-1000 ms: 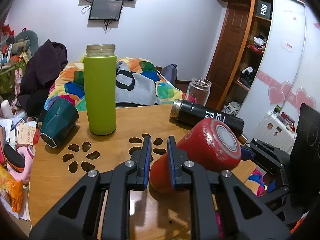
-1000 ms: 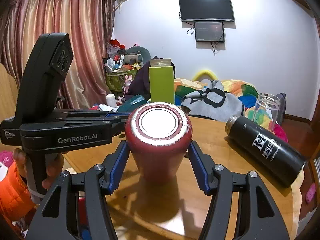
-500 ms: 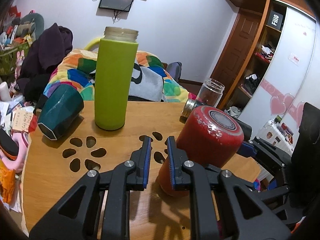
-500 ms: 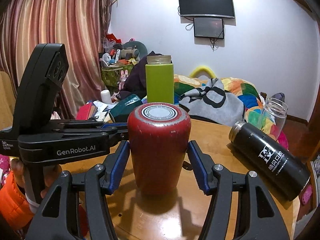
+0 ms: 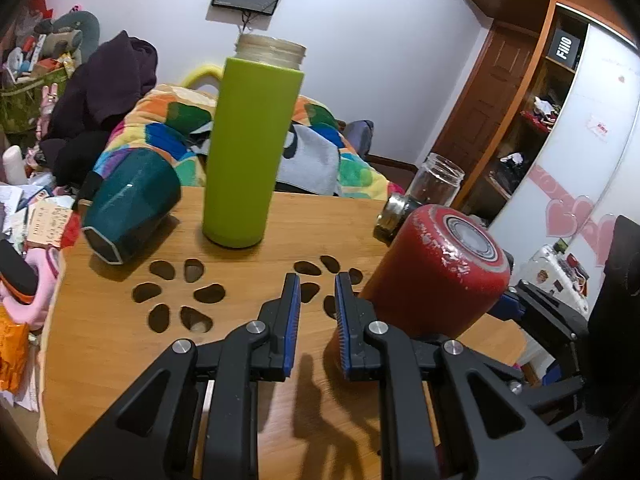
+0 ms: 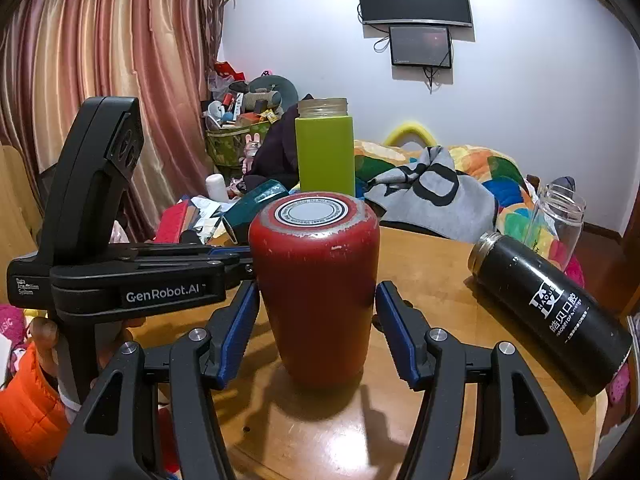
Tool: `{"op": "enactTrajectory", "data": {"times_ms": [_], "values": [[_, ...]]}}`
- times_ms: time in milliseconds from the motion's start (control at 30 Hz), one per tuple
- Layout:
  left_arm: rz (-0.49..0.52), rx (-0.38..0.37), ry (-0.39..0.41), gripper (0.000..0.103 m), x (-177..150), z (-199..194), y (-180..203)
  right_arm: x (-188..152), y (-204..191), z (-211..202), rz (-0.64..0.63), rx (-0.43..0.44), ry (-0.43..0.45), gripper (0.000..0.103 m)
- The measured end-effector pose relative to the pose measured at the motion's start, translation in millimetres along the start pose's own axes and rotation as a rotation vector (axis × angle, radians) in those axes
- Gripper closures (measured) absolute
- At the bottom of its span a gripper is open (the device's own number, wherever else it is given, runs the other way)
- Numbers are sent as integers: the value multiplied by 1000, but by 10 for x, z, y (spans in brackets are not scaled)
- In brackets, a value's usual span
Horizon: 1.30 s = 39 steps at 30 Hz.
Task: Flip cup upside down
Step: 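Rotate the left tool to stand the red cup rim-down on the table, then open the left tool and pull it back from the red cup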
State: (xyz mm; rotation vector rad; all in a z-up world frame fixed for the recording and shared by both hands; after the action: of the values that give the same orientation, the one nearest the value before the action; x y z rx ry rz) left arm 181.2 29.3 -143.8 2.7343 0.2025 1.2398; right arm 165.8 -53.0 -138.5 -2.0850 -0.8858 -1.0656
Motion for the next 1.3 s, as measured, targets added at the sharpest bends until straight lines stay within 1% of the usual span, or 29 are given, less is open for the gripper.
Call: {"op": "enactTrajectory", "data": {"times_ms": [100, 167, 233, 300, 367, 400, 433, 467, 500, 567, 600, 667, 700, 733, 867, 1000, 1133, 1300], "values": [[1, 26, 27, 86, 27, -123, -51, -16, -28, -68, -2, 1, 2, 45], [6, 41, 61, 74, 63, -259, -62, -10, -38, -120, -1, -2, 6, 40], [9, 53, 103, 69, 103, -428, -44, 15, -37, -240, 4, -20, 30, 31], [14, 60, 140, 62, 123, -576, -4, 45, -41, -362, 11, -25, 56, 28], [23, 72, 186, 49, 145, -759, 48, 82, -31, -475, 18, -34, 77, 26], [29, 81, 211, 46, 156, -859, 80, 111, -26, -572, 22, -48, 97, 23], [35, 87, 229, 40, 160, -929, 105, 140, -22, -649, 22, -59, 114, 20], [43, 92, 248, 35, 165, -1011, 141, 161, -16, -728, 24, -70, 131, 19], [50, 97, 263, 33, 172, -1074, 173, 190, -7, -810, 27, -82, 149, 18], [59, 112, 297, 23, 180, -1220, 217, 235, -7, -942, 31, -94, 174, 15], [62, 121, 310, 20, 179, -1274, 233, 258, 2, -1017, 35, -103, 190, 13], [64, 146, 340, 5, 172, -1402, 264, 297, 36, -1194, 52, -129, 228, 8], [64, 157, 356, 3, 172, -1452, 276, 316, 48, -1265, 60, -137, 243, 3], [66, 169, 374, 1, 166, -1521, 296, 335, 65, -1326, 65, -144, 256, 0], [77, 187, 392, 0, 128, -1642, 358, 368, 73, -1535, 66, -176, 286, 0], [87, 213, 397, 0, 64, -1709, 397, 375, -15, -1678, 51, -201, 300, 0], [91, 228, 405, 0, -17, -1760, 437, 358, -137, -1731, 20, -222, 297, 0], [99, 244, 408, 0, -100, -1782, 451, 310, -197, -1711, 9, -219, 286, 0]]}}
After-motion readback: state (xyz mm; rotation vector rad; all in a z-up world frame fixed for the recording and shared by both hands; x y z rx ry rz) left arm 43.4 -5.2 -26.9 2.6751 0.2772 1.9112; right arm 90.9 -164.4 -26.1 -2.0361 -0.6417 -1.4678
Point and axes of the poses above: each gripper's, at about its wrist camera, not at the fingertips, and z roughly the way its jaws point, y to its right, x to its top, the point moved 10 cm from there along z, roughly the way its jaws point, and after that the axes turned 14 degrees about x, right-handed, at the moved point
